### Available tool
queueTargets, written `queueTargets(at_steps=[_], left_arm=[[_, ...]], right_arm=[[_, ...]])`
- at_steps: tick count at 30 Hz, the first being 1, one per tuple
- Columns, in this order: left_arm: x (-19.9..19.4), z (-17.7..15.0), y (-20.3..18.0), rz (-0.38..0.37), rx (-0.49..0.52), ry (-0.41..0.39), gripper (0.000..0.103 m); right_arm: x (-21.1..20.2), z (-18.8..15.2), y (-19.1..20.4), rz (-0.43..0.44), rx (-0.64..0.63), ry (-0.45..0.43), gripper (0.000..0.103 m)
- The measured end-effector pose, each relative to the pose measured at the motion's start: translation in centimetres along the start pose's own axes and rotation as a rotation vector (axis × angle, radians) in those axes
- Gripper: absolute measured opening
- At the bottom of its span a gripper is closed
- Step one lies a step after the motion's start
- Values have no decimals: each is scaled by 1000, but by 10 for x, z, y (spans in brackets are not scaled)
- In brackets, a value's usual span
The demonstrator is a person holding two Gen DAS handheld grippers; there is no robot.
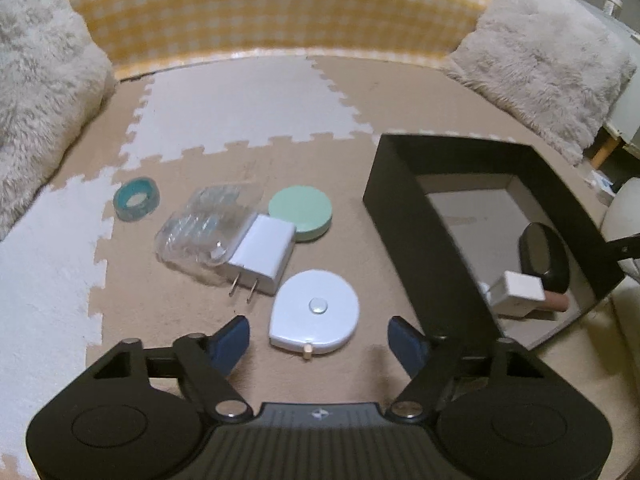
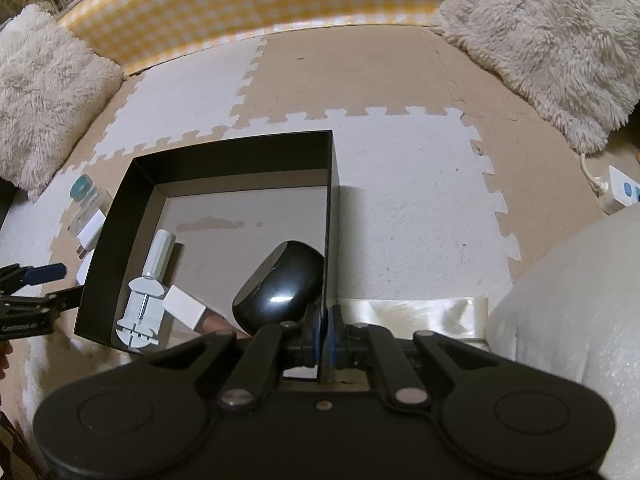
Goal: Organize rigid objects
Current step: 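Move the left gripper to the white tape measure and grasp it, then carry the tape measure into the black box and open the left gripper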
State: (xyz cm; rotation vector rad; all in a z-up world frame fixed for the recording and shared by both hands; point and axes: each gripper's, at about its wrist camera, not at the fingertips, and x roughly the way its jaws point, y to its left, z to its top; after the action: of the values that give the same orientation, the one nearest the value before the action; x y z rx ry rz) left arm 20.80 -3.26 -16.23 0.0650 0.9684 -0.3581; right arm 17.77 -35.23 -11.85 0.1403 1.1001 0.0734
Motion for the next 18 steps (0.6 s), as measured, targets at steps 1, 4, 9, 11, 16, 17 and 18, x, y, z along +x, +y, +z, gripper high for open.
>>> queueTargets(at_steps=[1,4,9,11,16,17,18], left_arm=[[3,0,0,-1,4,3,72],[8,0,-1,8,29,-2,72],[12,2,-4,7,55,-22,71],[14,2,-5,0,59,-26,66],[18,3,-4,1,54,-29,56],[19,3,-4,4,56,-31,55],[19,3,-4,4,59,-33,55]], right_arm=[[0,0,0,0,0,0,5],[0,0,1,-3,-3,2,5],[1,1,2,-8,-10,6,5],[2,1,2,-9,-10,7,5],[3,2,3,-13,-15,10,5],[3,2,3,-13,-15,10,5],[3,2,3,-12,-15,10,5]])
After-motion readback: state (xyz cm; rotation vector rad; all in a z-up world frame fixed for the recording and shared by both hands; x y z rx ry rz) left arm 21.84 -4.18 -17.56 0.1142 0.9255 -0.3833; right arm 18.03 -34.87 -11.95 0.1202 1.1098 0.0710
